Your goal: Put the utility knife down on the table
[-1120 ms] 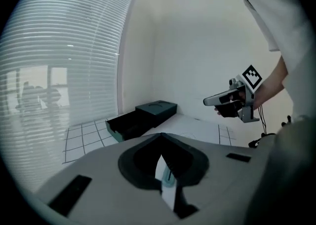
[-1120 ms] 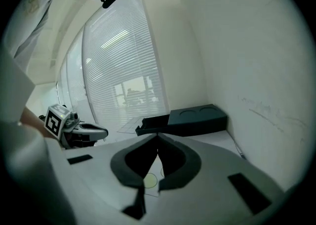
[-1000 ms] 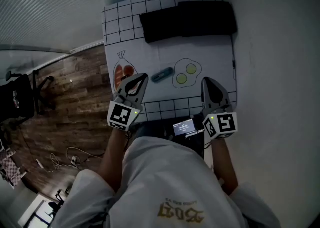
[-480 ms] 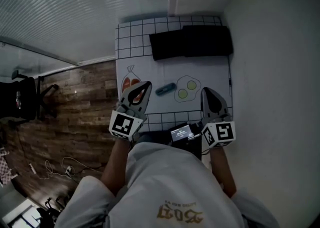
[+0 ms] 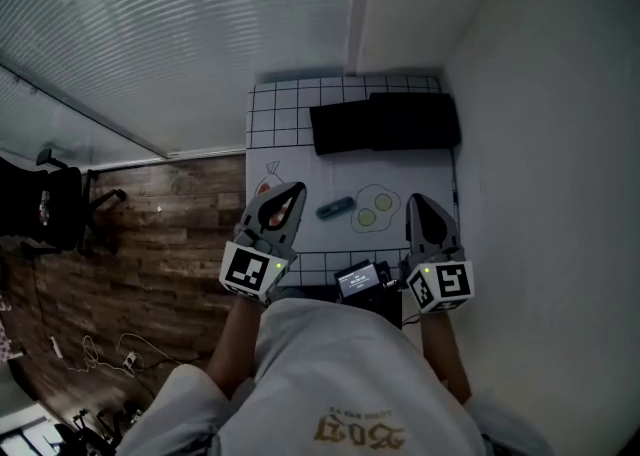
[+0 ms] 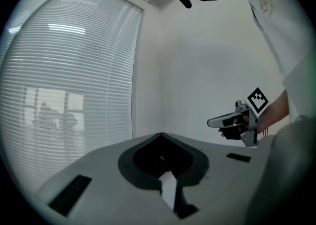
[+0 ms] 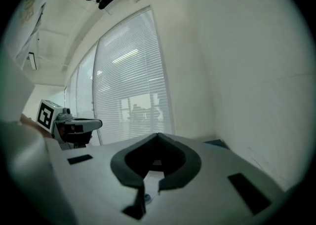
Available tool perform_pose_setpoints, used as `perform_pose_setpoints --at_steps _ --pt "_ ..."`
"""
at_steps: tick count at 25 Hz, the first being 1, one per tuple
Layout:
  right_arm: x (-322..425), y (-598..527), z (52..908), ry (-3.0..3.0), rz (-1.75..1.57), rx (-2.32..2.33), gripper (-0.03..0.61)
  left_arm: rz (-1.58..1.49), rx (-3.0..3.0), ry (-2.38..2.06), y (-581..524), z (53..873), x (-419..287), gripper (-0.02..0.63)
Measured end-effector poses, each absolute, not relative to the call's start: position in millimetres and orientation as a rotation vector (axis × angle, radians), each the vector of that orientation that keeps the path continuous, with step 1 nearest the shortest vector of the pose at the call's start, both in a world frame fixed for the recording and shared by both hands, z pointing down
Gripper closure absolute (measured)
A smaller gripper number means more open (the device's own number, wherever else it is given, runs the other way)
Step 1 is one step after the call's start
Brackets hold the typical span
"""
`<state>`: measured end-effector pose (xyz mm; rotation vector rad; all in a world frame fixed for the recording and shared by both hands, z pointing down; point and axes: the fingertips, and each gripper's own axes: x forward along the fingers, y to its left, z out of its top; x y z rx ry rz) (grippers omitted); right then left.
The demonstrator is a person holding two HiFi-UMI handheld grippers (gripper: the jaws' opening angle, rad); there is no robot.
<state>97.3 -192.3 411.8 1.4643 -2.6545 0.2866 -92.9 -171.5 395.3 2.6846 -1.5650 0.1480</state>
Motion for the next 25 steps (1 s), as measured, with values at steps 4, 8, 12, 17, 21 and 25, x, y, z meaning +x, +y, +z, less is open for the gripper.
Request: perform_pose_setpoints --at_steps 4,8,12,17,21,25 --pt "94 -191 392 -2.707 0.256 1.469 0.571 0.106 2.687 -1.608 -170 380 -99 0.606" --pt "91 -192 382 -2.702 0.195 1.458 0.571 0.079 2.685 -1.622 -169 369 -97 0.606" --pt "91 -192 382 -2.702 0.205 1.466 0.571 0.077 2.702 -1.635 -166 361 -96 0.606" --pt "88 -192 383 -2.706 0.188 1.455 0.571 0.099 2.703 -1.649 -165 361 -97 0.606" --pt "90 -193 385 -2.701 0.196 1.459 0.571 0.099 2.713 -1.648 -166 361 -95 0.606" --pt "90 -195 388 -2.680 0.222 1.463 0.571 0.110 2.706 -1.642 -170 363 -94 0.606"
